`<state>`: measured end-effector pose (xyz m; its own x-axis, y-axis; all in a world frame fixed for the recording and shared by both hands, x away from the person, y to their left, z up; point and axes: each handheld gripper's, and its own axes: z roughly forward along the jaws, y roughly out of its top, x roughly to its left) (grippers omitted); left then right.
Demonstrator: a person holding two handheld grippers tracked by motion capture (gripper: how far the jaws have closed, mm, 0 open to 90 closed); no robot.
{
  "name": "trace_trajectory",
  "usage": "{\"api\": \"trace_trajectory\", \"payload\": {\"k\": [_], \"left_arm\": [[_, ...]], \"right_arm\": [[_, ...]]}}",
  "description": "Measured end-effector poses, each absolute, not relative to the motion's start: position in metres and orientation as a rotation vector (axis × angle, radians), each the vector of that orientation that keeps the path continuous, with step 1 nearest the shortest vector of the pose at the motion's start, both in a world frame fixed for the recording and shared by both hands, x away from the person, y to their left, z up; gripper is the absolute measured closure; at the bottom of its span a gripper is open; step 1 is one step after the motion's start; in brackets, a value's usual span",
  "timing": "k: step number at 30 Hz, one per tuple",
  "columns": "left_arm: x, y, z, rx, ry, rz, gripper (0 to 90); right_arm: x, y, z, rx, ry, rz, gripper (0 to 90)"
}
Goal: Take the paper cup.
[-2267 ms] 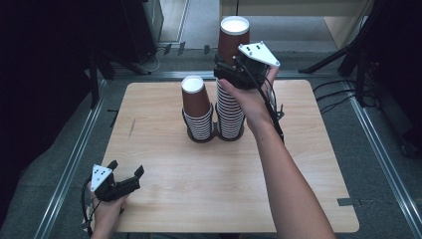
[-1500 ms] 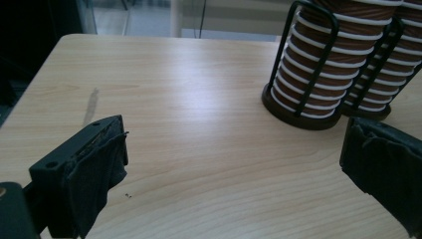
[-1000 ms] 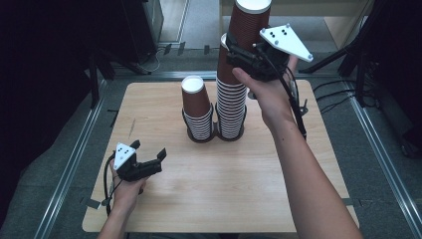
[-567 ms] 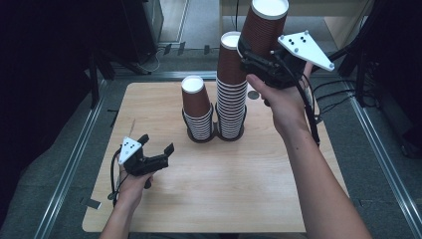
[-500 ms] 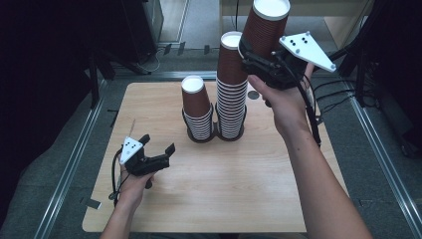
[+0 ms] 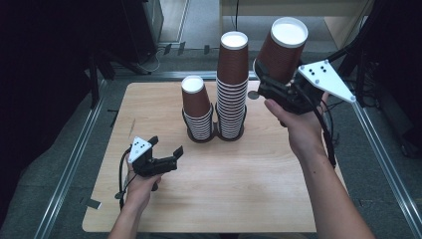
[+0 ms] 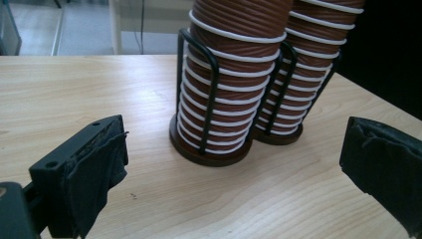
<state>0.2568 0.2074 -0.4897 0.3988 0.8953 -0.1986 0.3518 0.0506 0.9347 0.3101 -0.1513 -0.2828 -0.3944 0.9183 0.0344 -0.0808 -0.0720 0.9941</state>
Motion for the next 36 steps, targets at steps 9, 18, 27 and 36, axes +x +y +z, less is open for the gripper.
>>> {"api": "trace_trajectory", "payload": {"k": [9,18,27,36], "left_arm": [[0.251,0.197,-0.494,1.561,1.131,0.583,0.0],[0.249,0.192,-0.493,1.570,1.123,0.536,0.0],[0.246,0.181,-0.495,1.601,1.108,0.529,0.0],[0.241,0.165,-0.495,1.642,1.057,0.483,0.0]], "right_arm": [[0.298,-0.164,-0.325,0.951,1.484,1.527,12.3],[0.291,-0.165,-0.370,0.990,1.517,1.518,12.3],[0.281,-0.157,-0.419,0.922,1.588,1.487,12.7],[0.272,-0.153,-0.453,0.916,1.643,1.446,12.9]]}}
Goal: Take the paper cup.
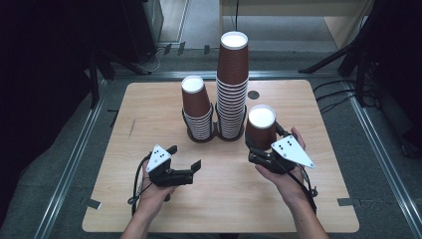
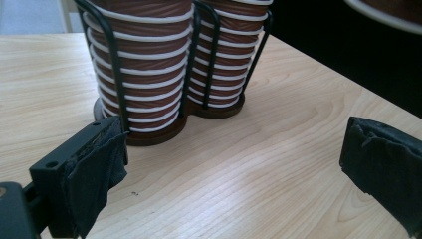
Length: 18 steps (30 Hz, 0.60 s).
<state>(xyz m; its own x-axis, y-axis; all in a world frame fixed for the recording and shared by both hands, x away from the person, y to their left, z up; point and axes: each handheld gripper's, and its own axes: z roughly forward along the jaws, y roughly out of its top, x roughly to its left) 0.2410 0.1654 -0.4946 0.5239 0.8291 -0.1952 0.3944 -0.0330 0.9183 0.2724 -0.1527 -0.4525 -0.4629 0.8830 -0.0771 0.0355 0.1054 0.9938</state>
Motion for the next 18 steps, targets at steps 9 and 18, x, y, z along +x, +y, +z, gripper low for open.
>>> {"api": "trace_trajectory", "payload": {"k": [9,18], "left_arm": [[0.237,0.160,-0.492,1.651,1.038,0.481,0.0],[0.235,0.159,-0.491,1.643,1.026,0.479,0.0]], "right_arm": [[0.271,-0.155,-0.473,0.927,1.664,1.380,13.3],[0.266,-0.141,-0.487,0.833,1.698,1.339,13.2]]}}
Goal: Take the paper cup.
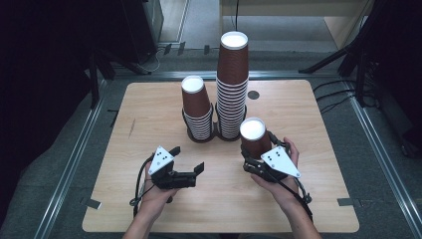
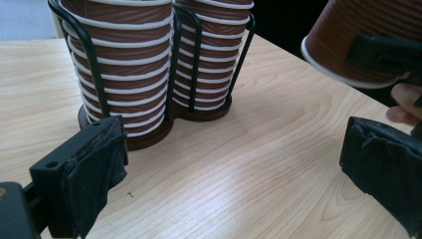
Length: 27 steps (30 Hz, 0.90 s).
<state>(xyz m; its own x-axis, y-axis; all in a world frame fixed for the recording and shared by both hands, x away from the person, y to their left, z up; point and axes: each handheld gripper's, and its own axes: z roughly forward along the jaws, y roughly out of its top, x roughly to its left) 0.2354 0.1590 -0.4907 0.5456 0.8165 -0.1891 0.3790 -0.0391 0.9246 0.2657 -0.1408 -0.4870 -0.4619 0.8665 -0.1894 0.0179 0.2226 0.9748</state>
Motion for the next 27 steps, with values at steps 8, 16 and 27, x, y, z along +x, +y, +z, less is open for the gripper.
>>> {"api": "trace_trajectory", "payload": {"k": [8,16,27], "left_arm": [[0.233,0.156,-0.486,1.643,1.007,0.477,0.0],[0.231,0.147,-0.484,1.667,0.988,0.459,0.0],[0.230,0.139,-0.485,1.695,0.966,0.448,0.0]], "right_arm": [[0.259,-0.121,-0.500,0.736,1.756,1.307,13.1],[0.254,-0.107,-0.509,0.665,1.802,1.268,13.1],[0.249,-0.094,-0.521,0.476,1.836,1.106,13.0]]}}
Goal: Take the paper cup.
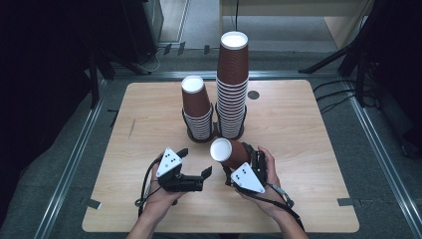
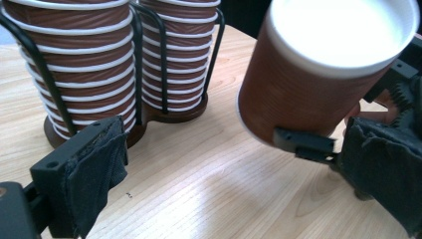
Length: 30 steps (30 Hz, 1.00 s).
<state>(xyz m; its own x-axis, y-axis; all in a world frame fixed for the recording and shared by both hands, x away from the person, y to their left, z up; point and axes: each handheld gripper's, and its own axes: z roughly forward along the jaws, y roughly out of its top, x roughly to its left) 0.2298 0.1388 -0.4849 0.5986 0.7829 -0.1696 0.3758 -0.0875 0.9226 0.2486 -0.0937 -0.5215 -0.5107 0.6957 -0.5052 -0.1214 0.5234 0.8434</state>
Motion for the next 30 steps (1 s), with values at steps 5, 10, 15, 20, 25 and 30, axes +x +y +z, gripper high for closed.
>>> {"api": "trace_trajectory", "payload": {"k": [5,10,15,20,25,30], "left_arm": [[0.229,0.133,-0.485,1.709,0.959,0.440,0.0],[0.228,0.128,-0.486,1.732,0.938,0.425,0.0],[0.228,0.126,-0.486,1.737,0.936,0.419,0.5],[0.227,0.125,-0.485,1.740,0.933,0.412,3.8],[0.225,0.124,-0.485,1.744,0.898,0.391,8.0],[0.224,0.122,-0.485,1.747,0.893,0.395,12.6]], "right_arm": [[0.248,-0.090,-0.526,0.416,1.837,1.026,12.9],[0.245,-0.086,-0.529,0.351,1.841,0.980,12.9],[0.241,-0.081,-0.531,0.270,1.847,0.939,12.8],[0.239,-0.078,-0.534,0.224,1.851,0.907,12.7],[0.237,-0.076,-0.535,0.191,1.849,0.903,12.7],[0.234,-0.072,-0.536,0.140,1.842,0.883,12.7]]}}
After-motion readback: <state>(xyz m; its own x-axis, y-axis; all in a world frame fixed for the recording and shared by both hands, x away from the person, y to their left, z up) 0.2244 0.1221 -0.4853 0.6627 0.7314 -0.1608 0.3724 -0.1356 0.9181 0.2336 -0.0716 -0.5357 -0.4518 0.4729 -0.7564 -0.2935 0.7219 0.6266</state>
